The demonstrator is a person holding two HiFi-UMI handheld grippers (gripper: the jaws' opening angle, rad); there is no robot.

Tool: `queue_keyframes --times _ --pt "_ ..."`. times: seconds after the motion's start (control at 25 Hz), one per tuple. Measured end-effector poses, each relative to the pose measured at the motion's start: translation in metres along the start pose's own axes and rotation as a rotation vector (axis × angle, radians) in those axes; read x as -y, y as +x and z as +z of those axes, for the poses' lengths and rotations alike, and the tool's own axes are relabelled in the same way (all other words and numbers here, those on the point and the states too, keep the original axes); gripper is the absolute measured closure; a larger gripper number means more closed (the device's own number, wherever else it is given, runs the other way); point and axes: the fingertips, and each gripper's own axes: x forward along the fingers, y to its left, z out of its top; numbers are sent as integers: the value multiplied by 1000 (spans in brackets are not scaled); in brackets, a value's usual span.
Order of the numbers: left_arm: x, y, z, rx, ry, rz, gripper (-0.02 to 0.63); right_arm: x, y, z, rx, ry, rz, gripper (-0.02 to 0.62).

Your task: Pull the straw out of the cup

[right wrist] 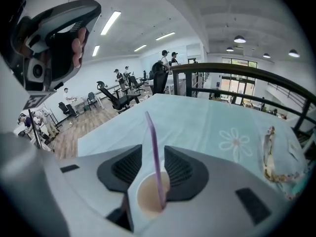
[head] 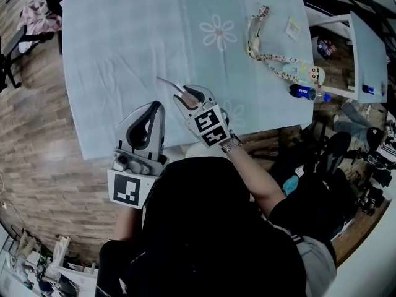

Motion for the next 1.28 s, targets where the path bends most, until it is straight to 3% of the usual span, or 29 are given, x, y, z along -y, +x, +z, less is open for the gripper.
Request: queue_keyframes --times 0.52,0.8,1.28 --pt "-6 5 -14 -14 -13 37 592 5 24 -15 -68 -41 28 454" --pt "-6 4 -13 -12 -12 44 592 5 25 -12 -58 -15 18 536" --pt "-4 -7 -9 -2 3 44 592 7 18 -10 -30 -20 -28 555"
